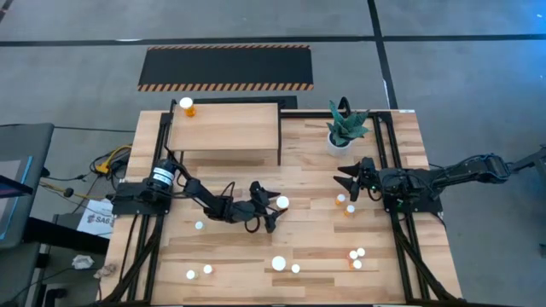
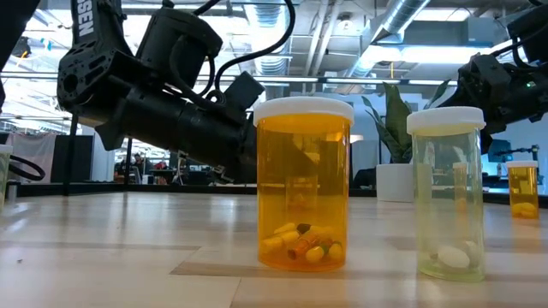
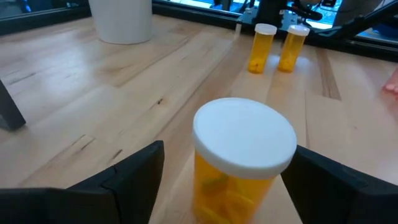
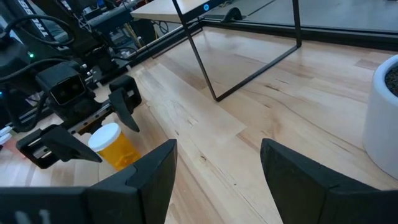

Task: Pick and place medicine bottles onto shelf by color
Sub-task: Put the top large orange pill bottle on the shelf aligned with the other large orange pill bottle

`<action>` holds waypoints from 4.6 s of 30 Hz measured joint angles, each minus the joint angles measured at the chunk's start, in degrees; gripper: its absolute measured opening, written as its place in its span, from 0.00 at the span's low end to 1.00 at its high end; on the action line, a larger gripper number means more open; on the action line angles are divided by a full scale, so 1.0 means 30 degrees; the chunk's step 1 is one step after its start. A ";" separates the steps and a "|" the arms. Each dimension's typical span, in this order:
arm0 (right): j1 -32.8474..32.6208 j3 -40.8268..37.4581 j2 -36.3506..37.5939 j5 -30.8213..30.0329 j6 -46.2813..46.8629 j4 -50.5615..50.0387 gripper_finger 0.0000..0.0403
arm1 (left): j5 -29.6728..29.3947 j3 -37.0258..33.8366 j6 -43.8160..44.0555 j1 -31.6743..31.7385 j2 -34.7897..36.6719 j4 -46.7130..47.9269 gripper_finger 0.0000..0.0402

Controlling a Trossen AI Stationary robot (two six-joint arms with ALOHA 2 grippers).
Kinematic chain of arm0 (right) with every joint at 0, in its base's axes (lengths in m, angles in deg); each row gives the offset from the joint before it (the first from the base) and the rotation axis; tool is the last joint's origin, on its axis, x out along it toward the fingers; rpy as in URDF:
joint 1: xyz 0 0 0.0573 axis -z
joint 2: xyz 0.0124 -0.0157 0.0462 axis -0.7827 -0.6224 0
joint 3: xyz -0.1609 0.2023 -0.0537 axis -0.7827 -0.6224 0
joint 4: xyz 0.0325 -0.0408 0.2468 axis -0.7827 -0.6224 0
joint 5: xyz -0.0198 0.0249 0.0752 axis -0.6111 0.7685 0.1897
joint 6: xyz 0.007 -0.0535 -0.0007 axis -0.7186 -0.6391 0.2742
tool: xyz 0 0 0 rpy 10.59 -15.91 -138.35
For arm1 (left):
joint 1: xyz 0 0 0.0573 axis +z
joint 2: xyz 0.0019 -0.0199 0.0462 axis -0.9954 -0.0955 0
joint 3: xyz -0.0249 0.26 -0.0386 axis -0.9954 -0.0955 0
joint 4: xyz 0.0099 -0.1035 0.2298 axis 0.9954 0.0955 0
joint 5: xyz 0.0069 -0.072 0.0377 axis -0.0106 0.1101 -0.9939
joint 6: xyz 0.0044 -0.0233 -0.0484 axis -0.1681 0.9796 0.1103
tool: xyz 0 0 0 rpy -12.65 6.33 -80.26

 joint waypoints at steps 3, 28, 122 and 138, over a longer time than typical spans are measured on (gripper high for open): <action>0.0001 0.0007 0.0000 0.0000 -0.0001 -0.0007 0.63 | 0.0037 0.0000 0.0008 0.0000 0.0000 0.0007 0.67; 0.0000 0.0000 0.0006 0.0000 0.0006 -0.0006 0.63 | 0.1663 0.0848 -0.0280 0.0239 0.0160 -0.0291 0.54; 0.0004 0.0000 0.0000 0.0000 0.0006 -0.0007 0.63 | -0.4586 -0.3694 0.2594 1.3979 2.6680 2.6239 0.54; 0.0000 0.0000 0.0000 -0.0004 0.0002 -0.0007 0.63 | -0.4509 -0.5089 0.2959 1.4914 2.6599 2.3819 0.54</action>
